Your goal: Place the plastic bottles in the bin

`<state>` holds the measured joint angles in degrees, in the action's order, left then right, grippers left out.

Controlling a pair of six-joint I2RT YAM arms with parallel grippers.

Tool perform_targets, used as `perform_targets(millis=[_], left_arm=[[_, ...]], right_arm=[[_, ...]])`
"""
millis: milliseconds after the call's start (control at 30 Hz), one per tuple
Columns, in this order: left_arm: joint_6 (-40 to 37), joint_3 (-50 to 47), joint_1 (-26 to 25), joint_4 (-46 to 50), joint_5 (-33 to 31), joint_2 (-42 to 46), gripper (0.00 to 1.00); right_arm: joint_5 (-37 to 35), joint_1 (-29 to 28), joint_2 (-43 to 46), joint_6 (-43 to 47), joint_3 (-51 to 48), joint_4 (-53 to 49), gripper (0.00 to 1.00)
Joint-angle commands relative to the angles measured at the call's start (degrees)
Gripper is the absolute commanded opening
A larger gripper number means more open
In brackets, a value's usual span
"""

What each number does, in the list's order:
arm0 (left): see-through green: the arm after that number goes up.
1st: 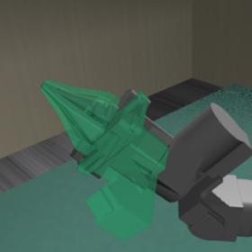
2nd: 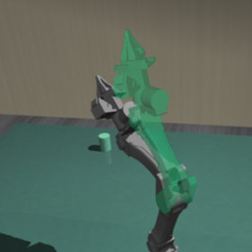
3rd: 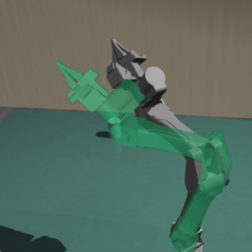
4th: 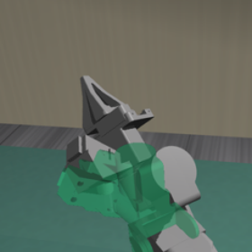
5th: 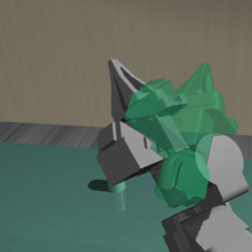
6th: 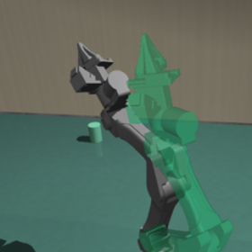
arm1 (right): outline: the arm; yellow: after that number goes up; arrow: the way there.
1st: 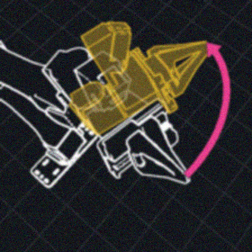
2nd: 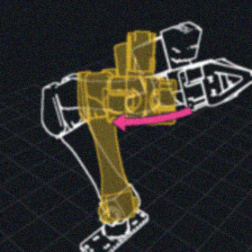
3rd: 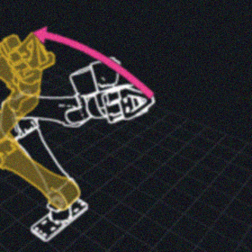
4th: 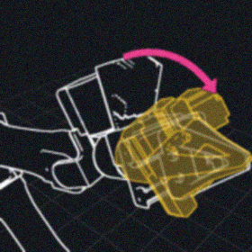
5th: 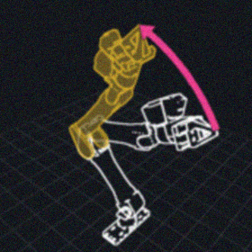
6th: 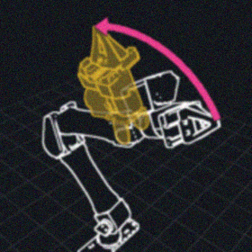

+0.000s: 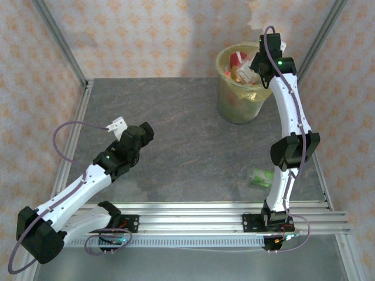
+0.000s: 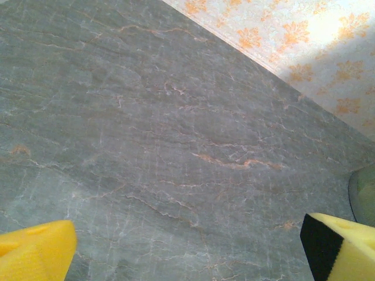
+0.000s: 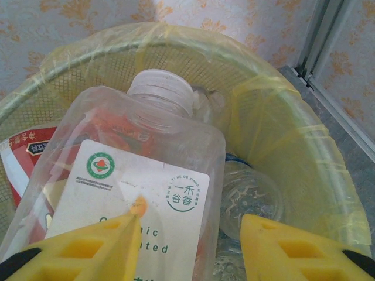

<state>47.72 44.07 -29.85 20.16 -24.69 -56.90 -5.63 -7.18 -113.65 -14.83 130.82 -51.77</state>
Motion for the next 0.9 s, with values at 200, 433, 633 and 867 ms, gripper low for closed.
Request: perform_targets(millis=[200, 433, 633, 867], left_arm=[[-0.31, 0.57, 0.48, 0.71, -2.29, -0.14, 1.00], [-0.53, 0.73, 0.47, 0.58, -2.23, -0.35, 1.00], [-1.10, 0.97, 0.45, 0.23, -2.29, -0.67, 1.00], [-2.75, 0.83, 0.42, -0.65, -2.63, -0.75, 1.00]], right_arm=[[-7.41, -1.45, 9.48, -0.96, -4.79, -2.36, 0.57], [-10.66, -2.73, 15.37, -2.29, -13.37, -0.11, 0.62], [-10.32, -3.99, 25.64, -3.38, -25.49, 0.38, 0.71], [-7.98, -5.11, 44.60, -10.63, -48.65, -0.44, 0.91]])
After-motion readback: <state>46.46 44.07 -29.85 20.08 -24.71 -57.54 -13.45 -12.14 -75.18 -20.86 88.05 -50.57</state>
